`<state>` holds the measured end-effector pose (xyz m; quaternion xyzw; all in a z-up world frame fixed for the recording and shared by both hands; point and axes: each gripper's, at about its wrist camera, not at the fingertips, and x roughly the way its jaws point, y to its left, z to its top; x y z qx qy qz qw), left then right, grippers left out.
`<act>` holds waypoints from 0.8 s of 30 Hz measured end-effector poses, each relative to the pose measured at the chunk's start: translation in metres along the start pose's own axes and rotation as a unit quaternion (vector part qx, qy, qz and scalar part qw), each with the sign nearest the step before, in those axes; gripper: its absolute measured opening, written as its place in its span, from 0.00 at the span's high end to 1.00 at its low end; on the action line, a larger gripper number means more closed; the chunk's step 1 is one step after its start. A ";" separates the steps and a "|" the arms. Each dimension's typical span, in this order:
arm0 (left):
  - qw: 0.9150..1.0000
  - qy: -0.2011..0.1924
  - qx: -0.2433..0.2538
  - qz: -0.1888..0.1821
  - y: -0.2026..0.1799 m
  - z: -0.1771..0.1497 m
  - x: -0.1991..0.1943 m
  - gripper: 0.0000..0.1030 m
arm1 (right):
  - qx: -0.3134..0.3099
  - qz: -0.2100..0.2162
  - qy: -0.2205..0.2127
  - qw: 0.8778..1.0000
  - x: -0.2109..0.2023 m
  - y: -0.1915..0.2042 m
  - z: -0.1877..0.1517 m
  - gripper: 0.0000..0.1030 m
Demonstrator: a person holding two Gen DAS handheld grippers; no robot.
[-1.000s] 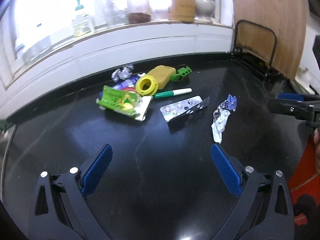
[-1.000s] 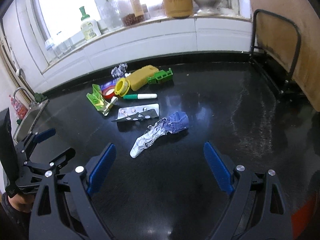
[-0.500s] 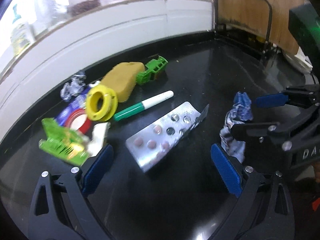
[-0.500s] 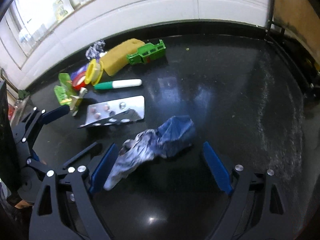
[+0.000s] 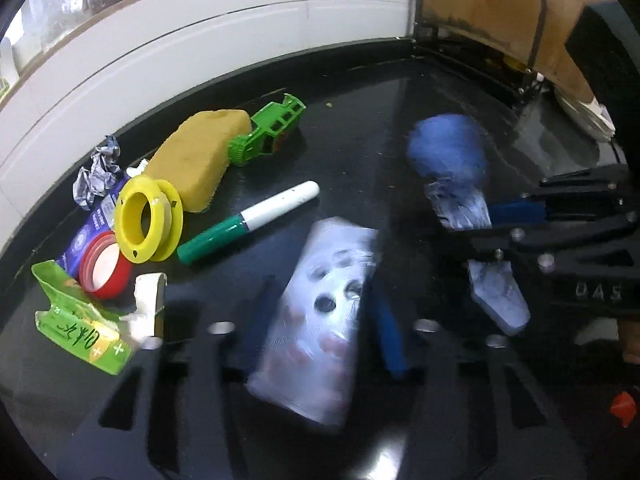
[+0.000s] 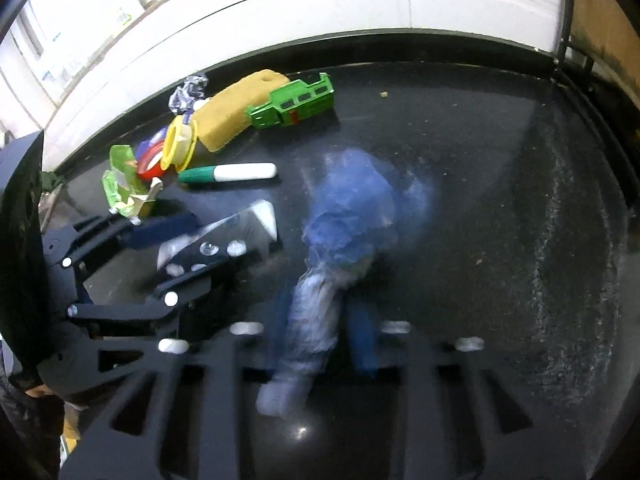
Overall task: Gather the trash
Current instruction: 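Grasp the blue cloth with foil using the right tool while the left tool grasps the blister pack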
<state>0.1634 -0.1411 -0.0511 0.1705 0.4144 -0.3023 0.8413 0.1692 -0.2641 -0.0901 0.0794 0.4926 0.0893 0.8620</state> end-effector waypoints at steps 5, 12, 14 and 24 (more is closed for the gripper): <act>1.000 0.000 -0.022 0.003 -0.008 -0.005 -0.014 0.91 | -0.006 0.001 -0.011 1.000 -0.012 0.000 -0.007 0.79; 0.998 -0.023 -0.053 0.019 -0.007 -0.017 -0.051 0.92 | -0.018 0.006 -0.029 0.999 -0.038 0.008 -0.017 0.79; 0.998 -0.025 -0.057 0.025 -0.007 -0.020 -0.059 0.91 | -0.021 0.007 -0.033 0.999 -0.044 0.011 -0.018 0.79; 0.992 -0.023 -0.106 0.065 0.001 -0.047 -0.099 0.91 | -0.045 0.009 -0.048 0.998 -0.072 0.037 -0.027 0.79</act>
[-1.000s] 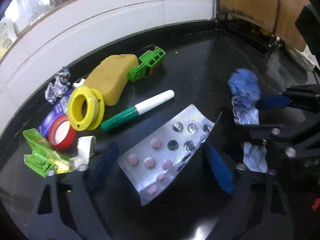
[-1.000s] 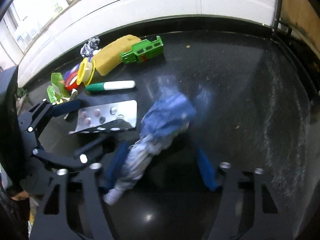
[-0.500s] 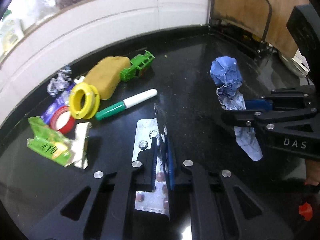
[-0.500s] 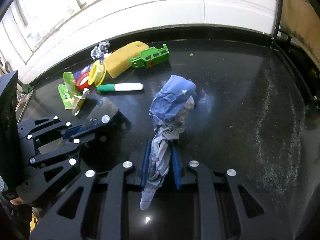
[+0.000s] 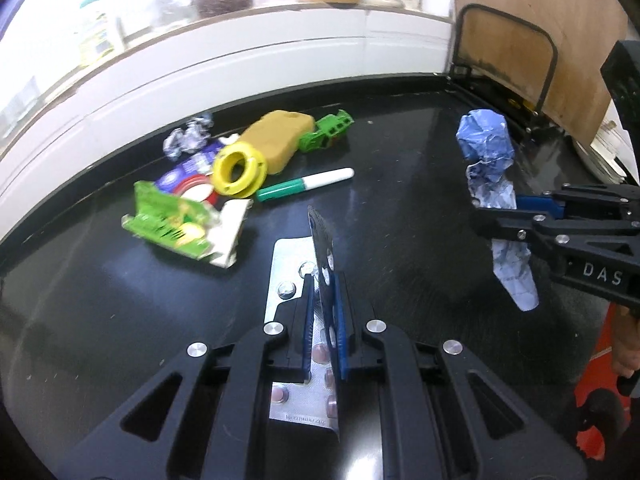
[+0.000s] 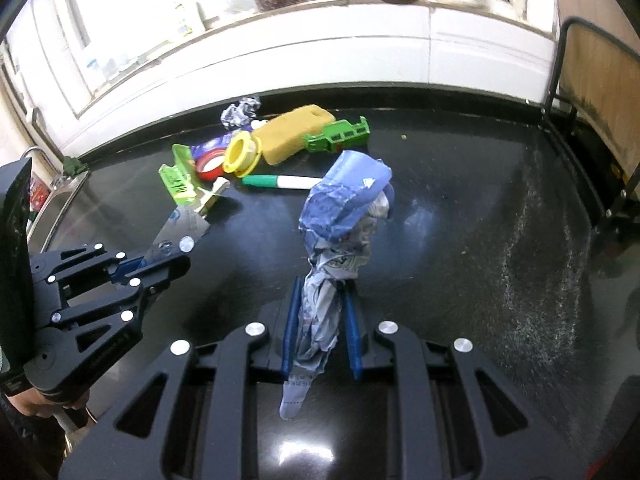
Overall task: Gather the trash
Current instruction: 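Grasp the blue cloth with foil using the right tool while the left tool grasps the blister pack, then carry the blister pack and blue cloth to the bin and release them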
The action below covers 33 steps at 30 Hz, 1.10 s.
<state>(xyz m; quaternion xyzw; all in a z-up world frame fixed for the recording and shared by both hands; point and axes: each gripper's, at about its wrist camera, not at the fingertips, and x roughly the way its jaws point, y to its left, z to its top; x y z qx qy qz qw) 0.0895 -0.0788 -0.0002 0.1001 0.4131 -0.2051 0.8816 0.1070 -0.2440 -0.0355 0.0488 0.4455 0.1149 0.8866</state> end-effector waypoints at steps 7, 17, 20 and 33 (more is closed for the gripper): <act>0.998 -0.013 -0.044 0.051 0.036 -0.030 -0.040 0.91 | -0.044 0.034 -0.011 0.998 -0.009 0.059 0.008 0.79; 0.971 -0.037 -0.152 0.179 0.136 -0.130 -0.147 0.91 | -0.166 0.162 0.008 0.973 0.006 0.238 -0.005 0.79; 0.953 -0.034 -0.195 0.229 0.168 -0.177 -0.185 0.91 | -0.210 0.214 0.023 0.954 0.009 0.305 -0.023 0.79; 0.842 0.018 -0.391 0.371 0.250 -0.405 -0.290 0.92 | -0.396 0.367 0.113 0.834 0.013 0.546 -0.172 0.79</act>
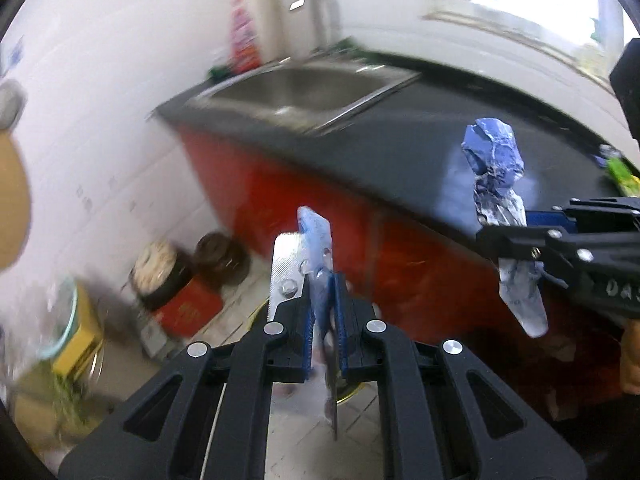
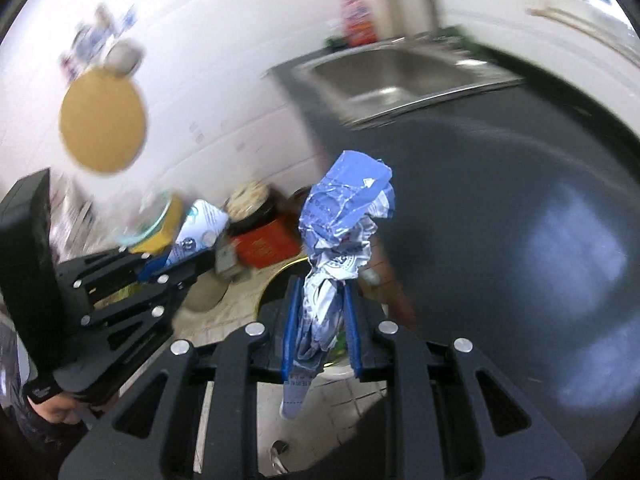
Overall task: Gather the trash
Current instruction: 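Carry the blister pack and blue cloth to the bin and release them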
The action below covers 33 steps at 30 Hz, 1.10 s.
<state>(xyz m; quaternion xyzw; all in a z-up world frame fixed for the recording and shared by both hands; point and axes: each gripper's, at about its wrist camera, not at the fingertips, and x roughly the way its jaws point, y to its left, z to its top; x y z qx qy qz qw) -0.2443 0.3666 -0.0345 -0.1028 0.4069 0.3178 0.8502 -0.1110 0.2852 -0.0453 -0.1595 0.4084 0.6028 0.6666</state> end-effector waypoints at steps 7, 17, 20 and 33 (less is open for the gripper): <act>0.999 0.030 -0.032 0.004 0.033 -0.047 0.046 0.92 | -0.024 0.028 0.058 0.998 0.080 0.025 -0.006 0.79; 0.989 0.085 -0.102 -0.070 0.057 -0.087 0.149 0.92 | 0.009 0.013 0.152 0.988 0.186 -0.002 -0.030 0.79; 0.986 0.101 -0.108 -0.075 0.055 -0.092 0.170 0.92 | 0.015 0.007 0.166 0.986 0.201 -0.011 -0.033 0.79; 0.981 0.130 -0.113 -0.091 0.064 -0.095 0.200 0.69 | 0.024 0.001 0.182 0.983 0.219 -0.022 -0.027 0.34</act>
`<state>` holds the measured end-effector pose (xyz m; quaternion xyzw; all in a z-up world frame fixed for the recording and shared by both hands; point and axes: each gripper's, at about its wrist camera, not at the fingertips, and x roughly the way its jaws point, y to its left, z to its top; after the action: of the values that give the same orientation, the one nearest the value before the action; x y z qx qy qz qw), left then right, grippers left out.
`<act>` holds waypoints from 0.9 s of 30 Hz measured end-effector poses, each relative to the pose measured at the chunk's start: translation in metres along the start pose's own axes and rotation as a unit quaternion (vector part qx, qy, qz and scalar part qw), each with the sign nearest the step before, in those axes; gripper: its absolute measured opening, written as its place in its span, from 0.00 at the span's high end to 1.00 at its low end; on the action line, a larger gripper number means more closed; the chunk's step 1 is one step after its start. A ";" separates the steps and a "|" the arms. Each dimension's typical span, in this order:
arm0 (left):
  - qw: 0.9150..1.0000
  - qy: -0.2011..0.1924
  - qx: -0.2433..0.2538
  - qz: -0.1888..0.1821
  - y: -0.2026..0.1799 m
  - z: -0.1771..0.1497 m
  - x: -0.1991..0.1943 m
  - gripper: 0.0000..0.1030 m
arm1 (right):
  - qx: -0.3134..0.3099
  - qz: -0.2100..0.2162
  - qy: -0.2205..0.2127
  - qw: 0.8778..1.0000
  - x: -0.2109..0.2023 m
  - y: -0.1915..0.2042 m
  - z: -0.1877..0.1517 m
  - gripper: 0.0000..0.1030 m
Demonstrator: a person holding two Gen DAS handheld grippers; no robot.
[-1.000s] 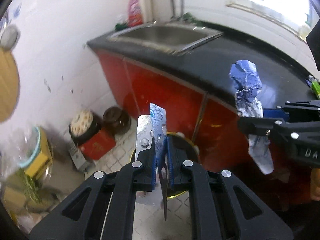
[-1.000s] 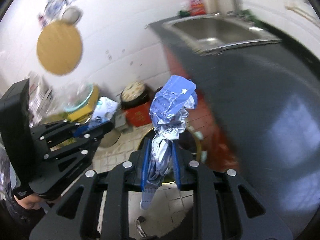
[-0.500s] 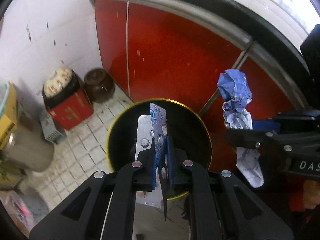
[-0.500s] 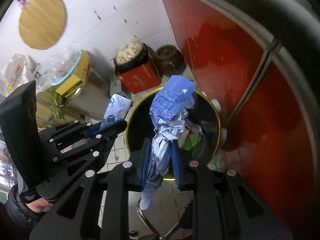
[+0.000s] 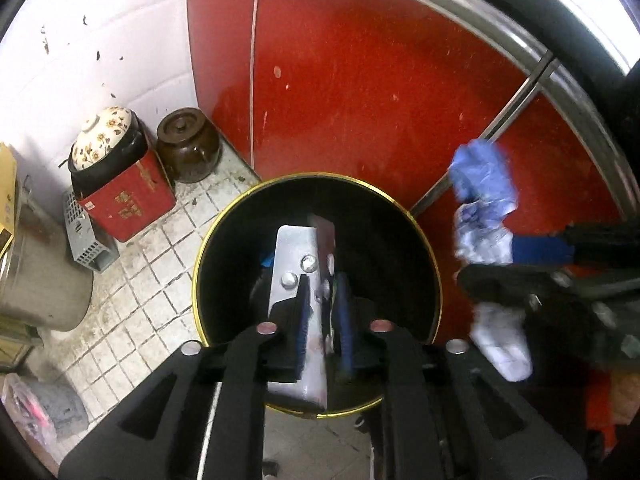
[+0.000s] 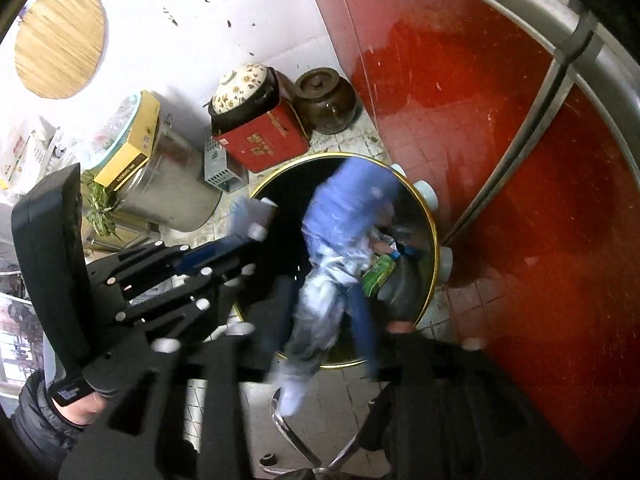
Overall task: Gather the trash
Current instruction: 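Carry the blister pack and blue cloth to the bin and release them, then swing both open tools back over the countertop trash pile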
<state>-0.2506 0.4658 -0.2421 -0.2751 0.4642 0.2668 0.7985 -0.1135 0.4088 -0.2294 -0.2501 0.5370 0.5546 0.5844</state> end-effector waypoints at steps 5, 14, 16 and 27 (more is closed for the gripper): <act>1.000 -0.011 0.000 0.008 0.001 -0.002 -0.005 0.34 | -0.009 0.001 -0.010 1.000 -0.004 0.002 0.000 0.28; 0.999 -0.020 0.001 0.026 0.001 -0.006 -0.029 0.34 | -0.006 0.004 -0.040 0.999 -0.033 0.002 -0.010 0.28; 0.999 -0.030 0.006 0.034 -0.005 -0.005 -0.044 0.27 | -0.009 0.004 -0.056 0.998 -0.055 0.006 -0.015 0.28; 0.987 -0.109 0.116 0.021 -0.144 0.019 -0.168 0.07 | 0.063 -0.086 -0.245 0.964 -0.294 -0.052 -0.116 0.18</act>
<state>-0.2129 0.3487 -0.0568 -0.1401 0.4075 0.2568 0.8651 -0.0499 0.1803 -0.0140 -0.1144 0.3875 0.5118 0.7582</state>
